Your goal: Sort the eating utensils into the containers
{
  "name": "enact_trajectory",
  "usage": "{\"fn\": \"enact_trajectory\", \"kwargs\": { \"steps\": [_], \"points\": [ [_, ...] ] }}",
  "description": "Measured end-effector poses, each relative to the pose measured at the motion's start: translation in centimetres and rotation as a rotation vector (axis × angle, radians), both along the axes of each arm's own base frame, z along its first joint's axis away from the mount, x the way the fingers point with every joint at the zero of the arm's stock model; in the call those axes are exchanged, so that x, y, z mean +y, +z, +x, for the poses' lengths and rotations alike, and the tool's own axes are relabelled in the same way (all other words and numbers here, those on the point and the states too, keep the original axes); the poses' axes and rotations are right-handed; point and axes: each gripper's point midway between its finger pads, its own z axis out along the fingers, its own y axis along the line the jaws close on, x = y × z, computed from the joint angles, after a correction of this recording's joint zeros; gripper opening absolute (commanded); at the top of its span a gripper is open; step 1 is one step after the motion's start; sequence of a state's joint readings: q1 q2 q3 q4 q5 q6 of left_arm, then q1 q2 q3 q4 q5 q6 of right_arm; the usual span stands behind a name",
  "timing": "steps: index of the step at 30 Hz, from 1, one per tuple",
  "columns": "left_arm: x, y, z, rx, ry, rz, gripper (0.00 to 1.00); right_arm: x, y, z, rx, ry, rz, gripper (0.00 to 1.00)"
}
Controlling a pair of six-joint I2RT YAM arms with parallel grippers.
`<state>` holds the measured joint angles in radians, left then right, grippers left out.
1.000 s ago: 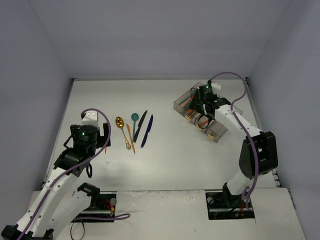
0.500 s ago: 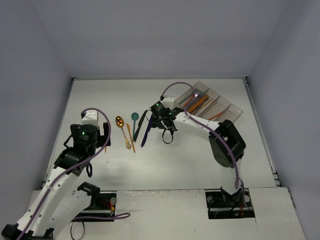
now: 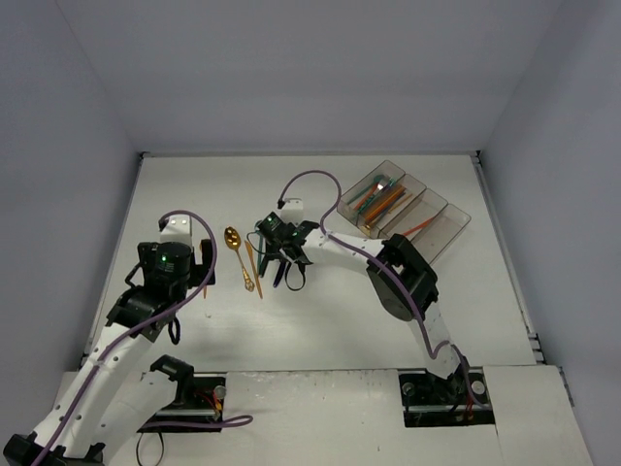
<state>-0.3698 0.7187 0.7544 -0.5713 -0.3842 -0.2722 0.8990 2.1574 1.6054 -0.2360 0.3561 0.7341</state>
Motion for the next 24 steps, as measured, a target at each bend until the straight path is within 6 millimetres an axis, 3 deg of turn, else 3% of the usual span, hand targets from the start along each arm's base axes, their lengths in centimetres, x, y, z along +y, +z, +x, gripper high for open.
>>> {"fn": "enact_trajectory", "kwargs": {
  "steps": [5,14,17,24],
  "points": [
    [0.0,0.0,0.0,0.000,0.001,0.000,0.97,-0.5,-1.7,0.0,0.009,-0.009,-0.039,0.57],
    [0.0,0.0,0.0,0.000,0.000,-0.001,0.97,-1.2,-1.9,-0.4,-0.013,-0.006,-0.049,0.29],
    [0.0,0.0,0.0,0.000,0.000,-0.001,0.97,-1.9,-2.0,-1.3,0.001,0.012,-0.044,0.15],
    [0.0,-0.1,0.0,0.003,-0.001,0.000,0.97,-4.3,-2.1,-4.3,0.060,0.094,-0.053,0.09]
  ]
}}
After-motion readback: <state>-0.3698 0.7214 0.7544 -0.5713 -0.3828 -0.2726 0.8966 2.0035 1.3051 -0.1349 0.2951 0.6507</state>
